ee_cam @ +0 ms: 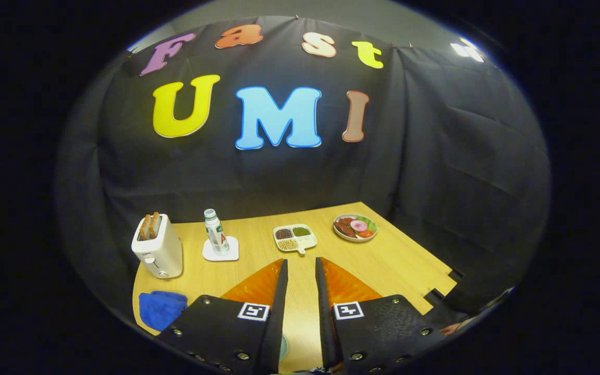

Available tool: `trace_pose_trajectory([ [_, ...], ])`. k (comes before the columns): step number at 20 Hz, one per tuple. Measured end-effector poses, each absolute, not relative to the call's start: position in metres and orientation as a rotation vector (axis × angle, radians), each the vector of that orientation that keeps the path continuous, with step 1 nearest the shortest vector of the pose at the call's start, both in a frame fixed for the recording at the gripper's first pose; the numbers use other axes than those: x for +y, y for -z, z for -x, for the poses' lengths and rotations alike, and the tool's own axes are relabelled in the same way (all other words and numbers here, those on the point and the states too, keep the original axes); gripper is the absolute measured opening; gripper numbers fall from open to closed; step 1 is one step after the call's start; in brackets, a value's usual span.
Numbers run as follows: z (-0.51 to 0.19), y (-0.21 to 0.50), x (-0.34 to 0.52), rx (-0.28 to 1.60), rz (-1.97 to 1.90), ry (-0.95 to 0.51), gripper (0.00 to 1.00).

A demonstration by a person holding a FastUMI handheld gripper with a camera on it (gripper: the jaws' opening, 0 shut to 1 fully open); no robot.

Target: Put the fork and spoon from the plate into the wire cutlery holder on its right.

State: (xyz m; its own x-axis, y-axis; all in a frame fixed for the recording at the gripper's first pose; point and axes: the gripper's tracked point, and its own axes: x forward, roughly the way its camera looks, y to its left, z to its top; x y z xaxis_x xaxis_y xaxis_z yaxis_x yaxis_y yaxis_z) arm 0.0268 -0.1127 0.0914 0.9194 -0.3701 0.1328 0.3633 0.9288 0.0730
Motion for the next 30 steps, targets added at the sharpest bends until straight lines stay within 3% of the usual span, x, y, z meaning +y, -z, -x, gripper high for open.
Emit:
trace_pose_trajectory([
  [8,-0.038,-0.076,-0.043,-0.133,0.012,0.247,0.31],
  [15,-0.054,-0.019,0.014,-0.014,0.063,0.161,0.31],
  [23,-0.084,0.069,0.046,0.222,0.031,0.173,0.31],
  [26,-0.095,0.101,0.050,0.322,0.033,0.202,0.39],
  [30,-0.109,0.136,0.056,0.431,0.000,0.208,0.39],
])
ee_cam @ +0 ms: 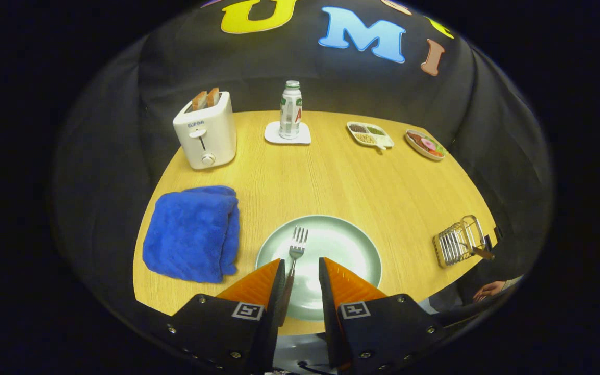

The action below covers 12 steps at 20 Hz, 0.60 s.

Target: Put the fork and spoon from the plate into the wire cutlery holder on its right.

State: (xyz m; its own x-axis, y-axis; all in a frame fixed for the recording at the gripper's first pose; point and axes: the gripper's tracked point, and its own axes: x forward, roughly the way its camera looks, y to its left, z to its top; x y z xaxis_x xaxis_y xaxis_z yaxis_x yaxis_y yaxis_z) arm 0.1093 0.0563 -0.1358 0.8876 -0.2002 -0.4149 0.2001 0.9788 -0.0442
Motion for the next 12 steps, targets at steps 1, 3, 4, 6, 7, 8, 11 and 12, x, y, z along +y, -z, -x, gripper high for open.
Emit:
trace_pose_trajectory([
  [1,-0.113,0.143,0.059,0.454,-0.011,0.204,0.39],
  [3,-0.121,0.160,0.063,0.491,-0.033,0.198,0.39],
  [4,-0.123,0.167,0.060,0.514,-0.033,0.206,0.39],
  [6,-0.127,0.179,0.057,0.561,-0.019,0.219,0.39],
  [7,-0.129,0.184,0.057,0.581,-0.011,0.221,0.39],
  [8,-0.131,0.188,0.056,0.596,-0.007,0.225,0.39],
  [11,-0.136,0.198,0.058,0.628,-0.028,0.212,0.39],
  [12,-0.139,0.201,0.061,0.633,-0.040,0.202,0.39],
])
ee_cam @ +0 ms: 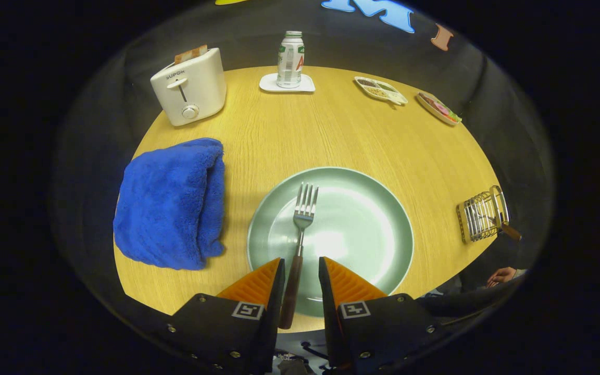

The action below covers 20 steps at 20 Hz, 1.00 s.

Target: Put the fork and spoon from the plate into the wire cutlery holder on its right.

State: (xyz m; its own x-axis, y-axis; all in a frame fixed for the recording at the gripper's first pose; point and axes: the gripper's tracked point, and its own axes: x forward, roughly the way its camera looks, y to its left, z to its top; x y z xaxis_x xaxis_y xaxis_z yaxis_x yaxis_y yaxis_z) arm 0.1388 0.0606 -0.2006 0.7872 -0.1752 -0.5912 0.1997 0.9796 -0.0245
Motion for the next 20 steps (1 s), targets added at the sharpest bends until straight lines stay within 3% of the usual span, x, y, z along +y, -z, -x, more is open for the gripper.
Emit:
trace_pose_trajectory([
  [9,-0.142,0.225,0.061,0.717,-0.034,0.182,0.39],
  [11,-0.147,0.232,0.060,0.718,-0.032,0.176,0.21],
  [13,-0.140,0.230,0.055,0.727,-0.035,0.215,0.20],
  [14,-0.147,0.235,0.052,0.717,-0.051,0.213,0.10],
  [16,-0.149,0.234,0.056,0.696,-0.074,0.191,0.11],
  [17,-0.147,0.234,0.054,0.696,-0.072,0.191,0.02],
  [20,-0.146,0.227,0.048,0.660,-0.068,0.211,0.02],
])
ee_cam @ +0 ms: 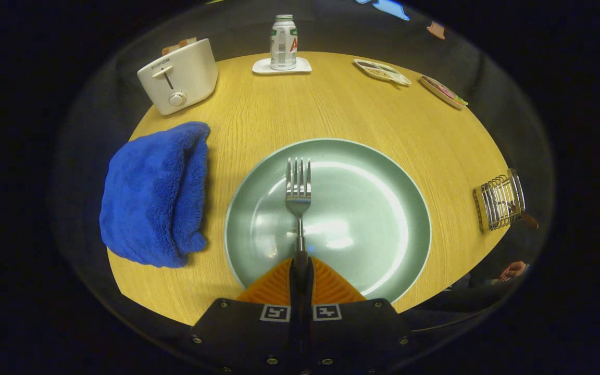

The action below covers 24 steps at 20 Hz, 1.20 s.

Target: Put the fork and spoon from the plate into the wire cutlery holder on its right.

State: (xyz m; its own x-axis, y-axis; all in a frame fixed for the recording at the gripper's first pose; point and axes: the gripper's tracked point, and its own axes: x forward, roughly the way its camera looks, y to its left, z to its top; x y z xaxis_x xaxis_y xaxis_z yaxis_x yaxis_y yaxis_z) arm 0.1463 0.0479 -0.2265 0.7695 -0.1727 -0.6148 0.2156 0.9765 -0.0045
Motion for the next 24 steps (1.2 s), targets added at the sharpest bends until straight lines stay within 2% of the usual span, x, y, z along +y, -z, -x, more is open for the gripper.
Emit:
trace_pose_trajectory([
  [15,-0.123,0.164,0.011,0.517,-0.039,0.309,0.01],
  [24,-0.102,0.104,-0.054,0.410,-0.108,0.459,0.01],
])
